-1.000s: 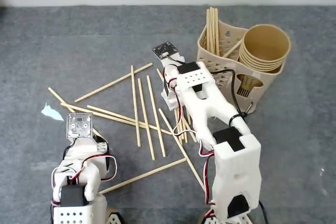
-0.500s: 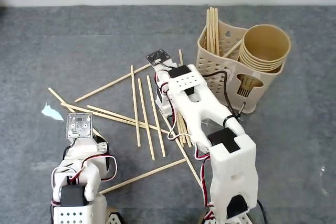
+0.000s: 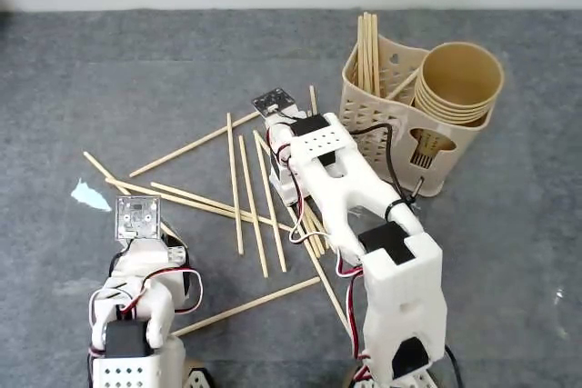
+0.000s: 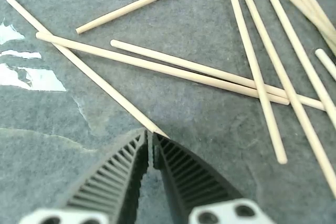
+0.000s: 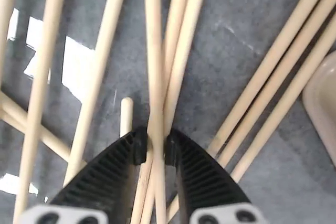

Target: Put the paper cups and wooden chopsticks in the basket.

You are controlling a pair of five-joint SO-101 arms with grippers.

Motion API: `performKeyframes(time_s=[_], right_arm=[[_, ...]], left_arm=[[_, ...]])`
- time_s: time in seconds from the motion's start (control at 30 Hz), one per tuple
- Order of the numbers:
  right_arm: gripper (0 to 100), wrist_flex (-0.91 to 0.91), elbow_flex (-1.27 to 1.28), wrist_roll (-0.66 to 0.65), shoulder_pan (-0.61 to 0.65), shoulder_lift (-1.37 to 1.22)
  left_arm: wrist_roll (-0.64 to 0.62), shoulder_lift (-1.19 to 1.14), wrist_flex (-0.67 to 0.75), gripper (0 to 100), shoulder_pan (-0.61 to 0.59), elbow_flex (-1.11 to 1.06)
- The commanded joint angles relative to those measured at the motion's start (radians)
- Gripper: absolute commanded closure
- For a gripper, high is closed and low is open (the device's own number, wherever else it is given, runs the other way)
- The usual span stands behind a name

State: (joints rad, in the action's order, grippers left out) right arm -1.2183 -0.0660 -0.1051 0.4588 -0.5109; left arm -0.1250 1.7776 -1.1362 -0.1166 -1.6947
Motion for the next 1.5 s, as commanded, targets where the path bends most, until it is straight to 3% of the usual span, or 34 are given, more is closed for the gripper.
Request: performKeyframes(time_s=[0.0, 0.23, 0.73, 1.03, 1.33, 1.47], right_arm=[[99.1, -0.059, -0.052, 0.002, 0.016, 0.093], [99.1, -0.143, -0.104, 0.003, 0.022, 0.268], [99.1, -0.139, -0.107, -0.006, 0.016, 0.625], [99.1, 0.07, -0.107, -0.126, -0.093, 0.891], [99.1, 0.335, -0.089, -0.114, -0.255, 0.905], [99.1, 0.513, 0.043, -0.077, -0.294, 0.915]], left_arm=[[0.008, -0.003, 0.02, 98, -0.003, 0.008], [0.008, -0.003, 0.02, 98, -0.003, 0.008], [0.008, -0.003, 0.02, 98, -0.003, 0.008], [0.008, -0.003, 0.02, 98, -0.003, 0.008], [0.008, -0.003, 0.02, 98, -0.002, 0.008], [0.008, -0.003, 0.02, 98, -0.002, 0.008]])
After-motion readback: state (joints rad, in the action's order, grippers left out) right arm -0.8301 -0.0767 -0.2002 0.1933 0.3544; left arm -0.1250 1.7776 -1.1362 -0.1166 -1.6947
